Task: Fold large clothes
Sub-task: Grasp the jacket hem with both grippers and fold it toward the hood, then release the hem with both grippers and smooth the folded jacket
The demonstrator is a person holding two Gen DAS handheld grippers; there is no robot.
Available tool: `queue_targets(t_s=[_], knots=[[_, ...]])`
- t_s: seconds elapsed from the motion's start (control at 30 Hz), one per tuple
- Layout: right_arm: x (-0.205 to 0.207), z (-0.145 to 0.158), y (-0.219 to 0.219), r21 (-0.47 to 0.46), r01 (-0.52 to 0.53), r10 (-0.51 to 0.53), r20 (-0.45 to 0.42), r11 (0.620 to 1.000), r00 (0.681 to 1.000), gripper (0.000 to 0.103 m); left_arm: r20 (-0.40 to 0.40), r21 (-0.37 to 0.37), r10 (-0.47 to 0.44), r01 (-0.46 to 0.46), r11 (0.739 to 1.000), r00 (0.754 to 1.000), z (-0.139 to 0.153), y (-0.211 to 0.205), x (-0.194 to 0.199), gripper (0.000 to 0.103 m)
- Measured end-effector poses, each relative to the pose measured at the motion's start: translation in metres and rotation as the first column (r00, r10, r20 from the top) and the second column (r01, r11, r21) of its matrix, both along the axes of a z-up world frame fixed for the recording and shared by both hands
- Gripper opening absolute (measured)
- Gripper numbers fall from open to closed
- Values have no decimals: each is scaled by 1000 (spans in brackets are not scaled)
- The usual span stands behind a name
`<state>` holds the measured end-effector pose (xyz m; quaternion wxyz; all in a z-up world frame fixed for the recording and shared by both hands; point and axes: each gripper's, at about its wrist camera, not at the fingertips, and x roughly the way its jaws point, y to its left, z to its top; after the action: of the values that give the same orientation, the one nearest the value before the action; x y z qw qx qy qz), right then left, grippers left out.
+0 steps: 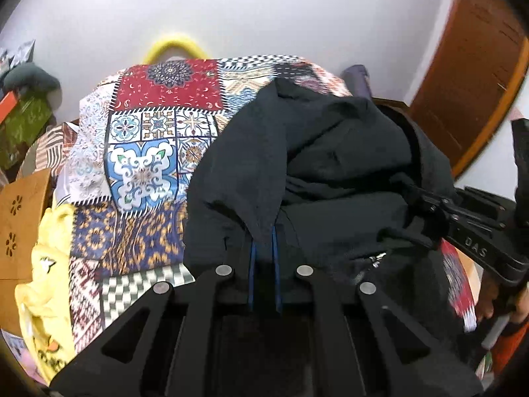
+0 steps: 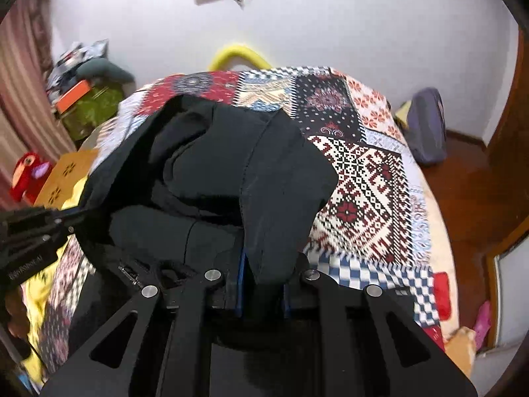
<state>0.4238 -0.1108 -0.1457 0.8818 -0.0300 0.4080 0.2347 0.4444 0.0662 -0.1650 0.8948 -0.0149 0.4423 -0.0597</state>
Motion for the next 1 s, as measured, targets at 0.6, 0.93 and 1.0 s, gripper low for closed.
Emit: queue_targets(t_s=[0.6,0.93,1.0], knots=[[-97,-59,-25,-10,-17,16,-110,1000,994,19,-112,-10,-89,88,996,990,-56,-28,-142,8],[-112,-85,-42,-79,-22,4,-212,997,977,29,-156,111,-80,98,989,984,-84,-38,-169,9],[-113,-86,-49,-90,-37,13,-244,995,970,33,-157,119,-80,99,988,984,-83,-36,-175,10]])
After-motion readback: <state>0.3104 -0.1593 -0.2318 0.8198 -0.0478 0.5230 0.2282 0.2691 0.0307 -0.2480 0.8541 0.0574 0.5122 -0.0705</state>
